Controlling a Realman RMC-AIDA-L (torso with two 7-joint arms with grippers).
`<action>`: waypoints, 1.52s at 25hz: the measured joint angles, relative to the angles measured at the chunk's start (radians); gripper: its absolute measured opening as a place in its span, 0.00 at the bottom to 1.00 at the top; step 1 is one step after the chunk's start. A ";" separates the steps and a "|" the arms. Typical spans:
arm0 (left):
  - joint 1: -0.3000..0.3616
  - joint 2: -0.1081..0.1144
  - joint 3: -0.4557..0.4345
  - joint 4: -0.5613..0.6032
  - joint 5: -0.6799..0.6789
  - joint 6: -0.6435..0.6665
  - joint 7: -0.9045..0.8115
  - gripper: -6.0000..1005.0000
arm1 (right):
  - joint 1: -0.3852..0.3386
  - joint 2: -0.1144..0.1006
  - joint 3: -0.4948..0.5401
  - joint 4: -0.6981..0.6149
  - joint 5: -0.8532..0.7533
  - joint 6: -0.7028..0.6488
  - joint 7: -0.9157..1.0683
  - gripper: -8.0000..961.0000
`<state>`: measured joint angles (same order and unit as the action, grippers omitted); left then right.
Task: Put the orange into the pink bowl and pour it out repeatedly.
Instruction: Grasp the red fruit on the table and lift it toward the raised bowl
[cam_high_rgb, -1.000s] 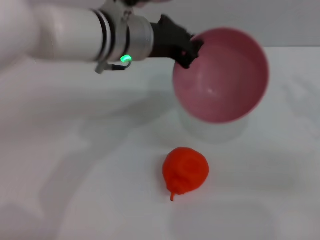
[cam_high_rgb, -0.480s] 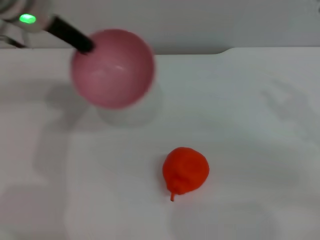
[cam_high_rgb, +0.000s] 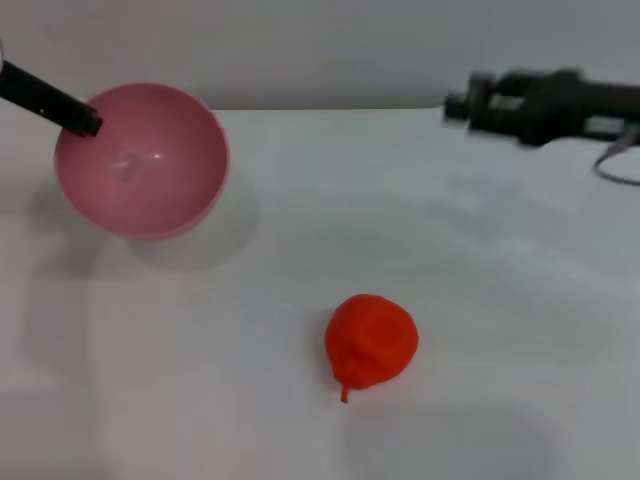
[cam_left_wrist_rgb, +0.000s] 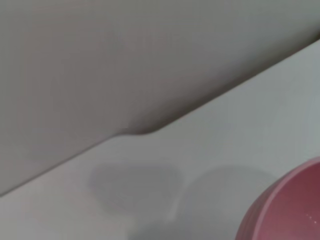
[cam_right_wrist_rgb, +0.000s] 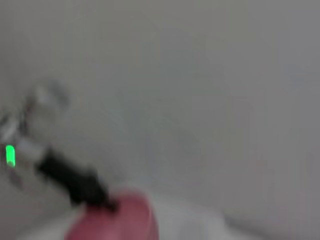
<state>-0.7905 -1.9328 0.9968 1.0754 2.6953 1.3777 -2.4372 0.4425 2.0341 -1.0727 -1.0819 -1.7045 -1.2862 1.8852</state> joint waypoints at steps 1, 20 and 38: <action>0.003 -0.002 0.001 0.000 0.000 0.002 0.000 0.05 | 0.033 0.004 -0.011 -0.026 -0.102 -0.005 0.085 0.56; 0.007 -0.022 0.001 -0.005 0.001 -0.011 0.006 0.05 | 0.230 0.044 -0.439 0.020 -0.546 0.060 0.351 0.61; -0.003 -0.034 0.002 -0.008 0.001 -0.013 0.003 0.05 | 0.242 0.044 -0.538 0.091 -0.509 0.056 0.357 0.60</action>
<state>-0.7934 -1.9671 0.9986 1.0676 2.6967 1.3644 -2.4339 0.6845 2.0785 -1.6110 -0.9906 -2.2130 -1.2300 2.2423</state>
